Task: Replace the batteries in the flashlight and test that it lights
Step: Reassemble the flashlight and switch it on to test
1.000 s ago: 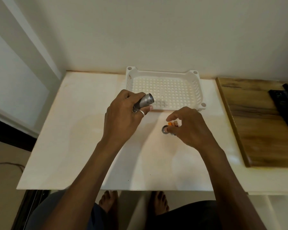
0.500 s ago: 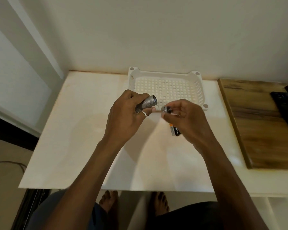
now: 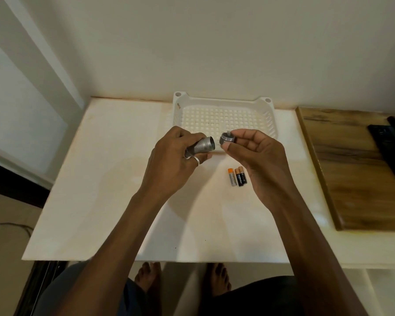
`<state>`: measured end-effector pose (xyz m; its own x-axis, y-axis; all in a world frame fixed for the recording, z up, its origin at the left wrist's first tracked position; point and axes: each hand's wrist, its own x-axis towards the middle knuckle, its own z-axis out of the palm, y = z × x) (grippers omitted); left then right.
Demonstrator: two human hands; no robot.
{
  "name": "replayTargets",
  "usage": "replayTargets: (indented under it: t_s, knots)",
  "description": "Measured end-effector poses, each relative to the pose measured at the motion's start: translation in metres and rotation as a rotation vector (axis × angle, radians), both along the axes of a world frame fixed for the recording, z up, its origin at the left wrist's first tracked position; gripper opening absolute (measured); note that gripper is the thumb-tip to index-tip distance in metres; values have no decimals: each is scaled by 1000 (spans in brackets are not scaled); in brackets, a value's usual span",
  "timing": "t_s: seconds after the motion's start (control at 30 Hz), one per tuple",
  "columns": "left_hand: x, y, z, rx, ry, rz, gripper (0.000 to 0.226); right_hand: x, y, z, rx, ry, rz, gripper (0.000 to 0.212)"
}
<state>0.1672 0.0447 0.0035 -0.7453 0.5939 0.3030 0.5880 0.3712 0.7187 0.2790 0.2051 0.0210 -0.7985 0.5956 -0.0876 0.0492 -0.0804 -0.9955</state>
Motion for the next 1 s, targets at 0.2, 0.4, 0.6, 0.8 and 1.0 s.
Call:
replayTargets:
  t_s: [0.2,0.4,0.6,0.8,1.0]
  knots:
    - [1,0,5,35,-94,-15,38,1,-1,4,-54,48,91,19]
    - [-1,-4,12,92,-284,-51,50,4,2,2,115,-15,92,20]
    - [-8,-11,20,158,-563,-104,40,7,9,3,69,14,83,22]
    - [-8,-14,24,243,-629,-171,33,7,14,4,33,101,104,27]
    - [-8,-11,23,279,-585,-125,34,8,16,6,15,105,163,29]
